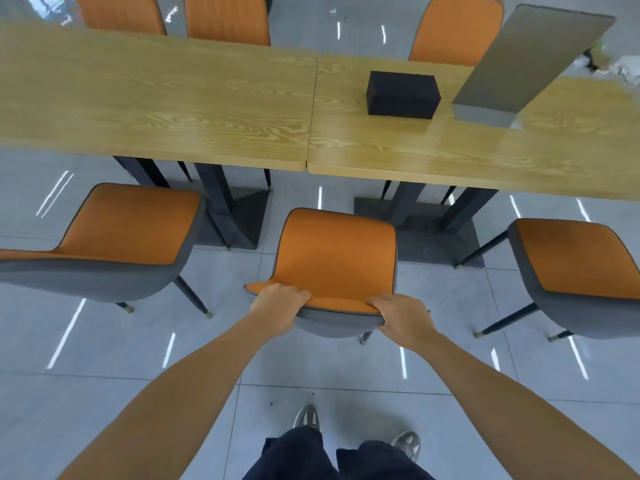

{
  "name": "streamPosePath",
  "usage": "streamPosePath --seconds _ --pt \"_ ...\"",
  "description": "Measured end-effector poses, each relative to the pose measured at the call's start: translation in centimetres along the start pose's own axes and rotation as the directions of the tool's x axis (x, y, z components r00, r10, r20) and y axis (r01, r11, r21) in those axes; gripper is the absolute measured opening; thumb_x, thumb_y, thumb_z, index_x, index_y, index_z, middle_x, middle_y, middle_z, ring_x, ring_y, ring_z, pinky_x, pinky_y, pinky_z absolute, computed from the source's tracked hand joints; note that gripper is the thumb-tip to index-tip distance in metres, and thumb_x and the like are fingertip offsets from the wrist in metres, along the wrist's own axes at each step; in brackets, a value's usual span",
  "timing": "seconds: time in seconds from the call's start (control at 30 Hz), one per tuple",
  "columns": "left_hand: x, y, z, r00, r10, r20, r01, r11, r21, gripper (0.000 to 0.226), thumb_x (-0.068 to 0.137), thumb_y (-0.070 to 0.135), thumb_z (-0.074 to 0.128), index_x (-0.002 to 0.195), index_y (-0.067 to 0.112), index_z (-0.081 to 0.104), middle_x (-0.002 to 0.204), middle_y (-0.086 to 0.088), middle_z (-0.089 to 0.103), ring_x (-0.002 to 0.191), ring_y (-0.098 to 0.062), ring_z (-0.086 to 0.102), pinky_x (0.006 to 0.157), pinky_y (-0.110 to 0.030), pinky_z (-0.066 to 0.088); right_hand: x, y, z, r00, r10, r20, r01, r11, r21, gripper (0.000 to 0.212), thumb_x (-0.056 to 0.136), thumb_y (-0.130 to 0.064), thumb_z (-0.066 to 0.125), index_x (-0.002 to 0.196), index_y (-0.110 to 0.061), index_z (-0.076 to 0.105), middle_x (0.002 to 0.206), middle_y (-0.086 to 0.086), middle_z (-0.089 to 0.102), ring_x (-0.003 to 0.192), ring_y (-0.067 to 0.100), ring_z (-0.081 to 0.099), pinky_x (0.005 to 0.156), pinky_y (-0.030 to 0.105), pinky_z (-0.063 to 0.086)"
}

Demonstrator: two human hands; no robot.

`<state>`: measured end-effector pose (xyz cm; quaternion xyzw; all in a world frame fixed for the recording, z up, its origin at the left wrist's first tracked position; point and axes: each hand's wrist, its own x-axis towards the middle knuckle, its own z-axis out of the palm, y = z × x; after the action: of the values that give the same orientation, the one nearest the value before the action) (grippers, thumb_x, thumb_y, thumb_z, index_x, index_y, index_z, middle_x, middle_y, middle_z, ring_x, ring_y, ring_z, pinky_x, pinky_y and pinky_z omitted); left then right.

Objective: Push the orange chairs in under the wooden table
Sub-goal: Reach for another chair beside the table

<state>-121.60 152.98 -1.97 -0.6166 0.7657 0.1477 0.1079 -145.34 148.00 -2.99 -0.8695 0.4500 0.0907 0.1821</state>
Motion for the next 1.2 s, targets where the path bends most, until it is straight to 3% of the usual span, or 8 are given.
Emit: streamPosePath --seconds 0.23,0.43,0.8,0.9,0.97,1.03,1.1,1.2 --pt "-2.4 -3.9 0.5 0.994 -0.1 0.054 0.098 0.995 0.027 0.03 0.085 0.009 0.057 0.113 0.014 0.049 0.11 -0.006 0.061 0.1 -0.026 0.058 0.078 -0.035 0.048 2.5 -4.1 0.5 0.995 -0.095 -0.042 0.095 0.995 -0.007 0.04 0.086 -0.012 0.051 0.124 -0.025 0.054 0.107 0.001 0.064 0.096 0.023 0.058 0.069 0.032 0.045" --pt "-2.6 -6.1 0.2 0.988 -0.157 -0.01 0.156 0.987 -0.033 0.028 0.084 0.0 0.048 0.109 0.013 0.05 0.106 -0.008 0.06 0.096 -0.026 0.057 0.067 -0.03 0.035 4.9 -5.8 -0.2 0.992 -0.117 -0.053 0.116 0.993 -0.02 0.043 0.085 -0.018 0.057 0.127 -0.022 0.052 0.117 0.001 0.062 0.103 0.024 0.058 0.074 0.034 0.046" --pt "-1.8 -7.4 0.2 0.981 -0.181 -0.064 0.172 0.976 -0.134 0.041 0.083 -0.003 0.047 0.118 0.017 0.049 0.108 -0.008 0.061 0.098 -0.029 0.055 0.074 -0.03 0.036 6.2 -6.8 -0.9 0.996 -0.065 -0.065 0.06 0.995 -0.082 0.048 0.084 -0.025 0.065 0.128 -0.022 0.046 0.116 0.002 0.061 0.103 0.025 0.057 0.079 0.035 0.047" --pt "-2.0 -7.4 0.1 0.976 -0.191 -0.104 0.183 0.98 -0.077 0.04 0.083 0.004 0.054 0.119 0.02 0.048 0.113 -0.004 0.06 0.105 -0.026 0.052 0.087 -0.031 0.036 5.9 -7.0 -0.7 0.996 -0.033 -0.079 0.025 0.994 -0.103 0.05 0.083 -0.028 0.065 0.127 -0.02 0.042 0.119 0.004 0.058 0.105 0.026 0.054 0.082 0.035 0.045" --pt "-2.0 -7.4 0.1 0.979 -0.172 -0.107 0.174 0.985 0.003 0.045 0.084 0.017 0.058 0.125 0.021 0.042 0.129 -0.002 0.053 0.12 -0.024 0.045 0.103 -0.035 0.031 5.6 -7.1 -0.5 0.994 -0.004 -0.108 -0.005 0.996 -0.09 0.054 0.084 -0.03 0.065 0.129 -0.018 0.038 0.124 0.006 0.054 0.111 0.027 0.05 0.088 0.036 0.042" --pt "-2.2 -7.3 -0.1 0.984 -0.167 -0.062 0.171 0.983 0.062 0.058 0.086 0.033 0.057 0.136 0.021 0.031 0.148 -0.005 0.034 0.137 -0.025 0.027 0.113 -0.041 0.022 5.1 -7.1 -0.1 0.99 0.006 -0.142 -0.016 0.997 -0.071 0.059 0.085 -0.032 0.062 0.133 -0.015 0.033 0.133 0.008 0.046 0.12 0.028 0.044 0.096 0.038 0.039" --pt "-2.2 -6.7 -0.4 0.986 -0.163 -0.023 0.164 0.983 0.084 0.071 0.088 0.047 0.05 0.144 0.022 0.016 0.157 -0.008 0.012 0.145 -0.026 0.009 0.117 -0.047 0.013 4.6 -7.0 0.2 0.988 0.014 -0.152 -0.023 0.998 -0.055 0.066 0.089 -0.035 0.057 0.141 -0.013 0.023 0.147 0.011 0.032 0.133 0.03 0.032 0.107 0.041 0.031" --pt "-1.7 -4.6 -1.0 0.991 -0.127 -0.041 0.129 0.99 0.051 0.08 0.088 0.059 0.041 0.147 0.021 0.002 0.159 -0.007 -0.002 0.146 -0.025 -0.001 0.117 -0.049 0.006 3.5 -6.4 0.3 0.987 0.085 -0.136 -0.09 0.995 -0.032 0.077 0.092 -0.045 0.047 0.147 -0.013 0.004 0.157 0.014 0.008 0.144 0.032 0.009 0.116 0.046 0.014"
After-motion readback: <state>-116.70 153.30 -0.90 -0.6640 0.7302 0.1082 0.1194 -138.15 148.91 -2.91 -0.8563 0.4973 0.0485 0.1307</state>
